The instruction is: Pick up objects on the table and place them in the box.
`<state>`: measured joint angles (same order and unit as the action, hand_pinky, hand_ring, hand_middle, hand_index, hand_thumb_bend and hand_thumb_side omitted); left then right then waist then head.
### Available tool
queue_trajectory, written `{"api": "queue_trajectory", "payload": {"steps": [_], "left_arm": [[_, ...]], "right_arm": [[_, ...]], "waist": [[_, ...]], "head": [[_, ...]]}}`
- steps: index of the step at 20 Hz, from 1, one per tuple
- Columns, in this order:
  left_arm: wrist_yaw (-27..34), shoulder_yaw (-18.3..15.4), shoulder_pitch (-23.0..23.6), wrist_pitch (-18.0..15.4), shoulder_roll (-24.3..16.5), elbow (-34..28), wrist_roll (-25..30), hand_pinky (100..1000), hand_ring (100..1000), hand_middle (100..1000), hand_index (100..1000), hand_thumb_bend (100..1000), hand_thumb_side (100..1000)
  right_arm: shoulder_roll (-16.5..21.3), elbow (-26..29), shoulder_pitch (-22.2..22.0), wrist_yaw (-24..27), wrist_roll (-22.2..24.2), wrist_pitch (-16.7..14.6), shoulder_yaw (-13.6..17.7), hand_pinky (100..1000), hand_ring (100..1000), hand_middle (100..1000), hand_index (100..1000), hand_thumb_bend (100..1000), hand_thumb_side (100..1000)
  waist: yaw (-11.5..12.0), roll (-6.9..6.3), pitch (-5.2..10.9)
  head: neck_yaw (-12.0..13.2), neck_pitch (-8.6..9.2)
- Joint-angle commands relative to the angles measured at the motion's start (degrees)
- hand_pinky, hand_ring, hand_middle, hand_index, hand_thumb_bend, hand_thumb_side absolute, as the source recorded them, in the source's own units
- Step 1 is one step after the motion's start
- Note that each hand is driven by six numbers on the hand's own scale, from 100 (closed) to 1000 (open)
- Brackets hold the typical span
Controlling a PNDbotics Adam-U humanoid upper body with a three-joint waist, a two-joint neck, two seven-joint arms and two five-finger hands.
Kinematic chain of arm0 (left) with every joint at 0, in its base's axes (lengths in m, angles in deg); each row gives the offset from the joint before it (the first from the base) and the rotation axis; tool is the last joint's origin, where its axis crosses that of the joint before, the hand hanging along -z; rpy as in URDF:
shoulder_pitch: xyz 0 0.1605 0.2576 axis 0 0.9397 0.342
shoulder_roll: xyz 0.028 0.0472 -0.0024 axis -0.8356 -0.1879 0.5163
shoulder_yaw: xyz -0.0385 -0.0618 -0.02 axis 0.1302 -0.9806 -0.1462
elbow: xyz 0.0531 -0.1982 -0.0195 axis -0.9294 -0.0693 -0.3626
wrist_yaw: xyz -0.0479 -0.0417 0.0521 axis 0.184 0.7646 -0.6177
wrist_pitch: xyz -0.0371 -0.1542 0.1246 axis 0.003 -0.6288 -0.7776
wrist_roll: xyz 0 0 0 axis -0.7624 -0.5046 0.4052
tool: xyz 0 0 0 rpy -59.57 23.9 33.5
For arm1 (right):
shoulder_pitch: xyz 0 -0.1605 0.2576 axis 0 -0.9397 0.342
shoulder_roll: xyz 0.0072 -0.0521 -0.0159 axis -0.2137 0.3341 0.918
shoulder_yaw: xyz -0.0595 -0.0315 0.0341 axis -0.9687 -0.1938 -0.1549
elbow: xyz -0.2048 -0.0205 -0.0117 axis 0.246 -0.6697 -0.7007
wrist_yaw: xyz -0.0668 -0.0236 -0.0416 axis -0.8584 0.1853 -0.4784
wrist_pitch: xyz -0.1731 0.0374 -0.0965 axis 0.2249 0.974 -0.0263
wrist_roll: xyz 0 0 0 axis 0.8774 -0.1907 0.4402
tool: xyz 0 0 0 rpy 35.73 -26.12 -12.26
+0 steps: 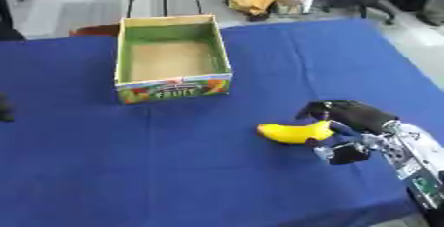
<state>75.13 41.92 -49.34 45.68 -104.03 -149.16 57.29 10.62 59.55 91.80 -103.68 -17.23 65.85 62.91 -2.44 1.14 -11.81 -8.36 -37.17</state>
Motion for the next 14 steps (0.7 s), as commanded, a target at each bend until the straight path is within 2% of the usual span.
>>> {"api": "queue_trajectory", "payload": {"steps": [1, 14], "left_arm": [[-0.1, -0.5, -0.5, 0.0, -1.5, -1.1, -0.1, 538, 565, 576, 728, 548, 819], [-0.1, -0.5, -0.5, 0.0, -1.5, -1.1, -0.1, 538, 564, 576, 728, 548, 819]], "right_arm": [[1.3, -0.6, 1.1, 0.1, 0.2, 0.0, 0.2, 744, 844, 811, 877, 100, 268], [1.1, -3.4, 2.8, -0.4, 0.2, -0.6, -0.4, 745, 844, 812, 877, 100, 272]], "waist": [[0.1, -0.02, 0.89], [0.2, 0.01, 0.82]], "head": [[-0.2, 0.20], [-0.2, 0.16]]}}
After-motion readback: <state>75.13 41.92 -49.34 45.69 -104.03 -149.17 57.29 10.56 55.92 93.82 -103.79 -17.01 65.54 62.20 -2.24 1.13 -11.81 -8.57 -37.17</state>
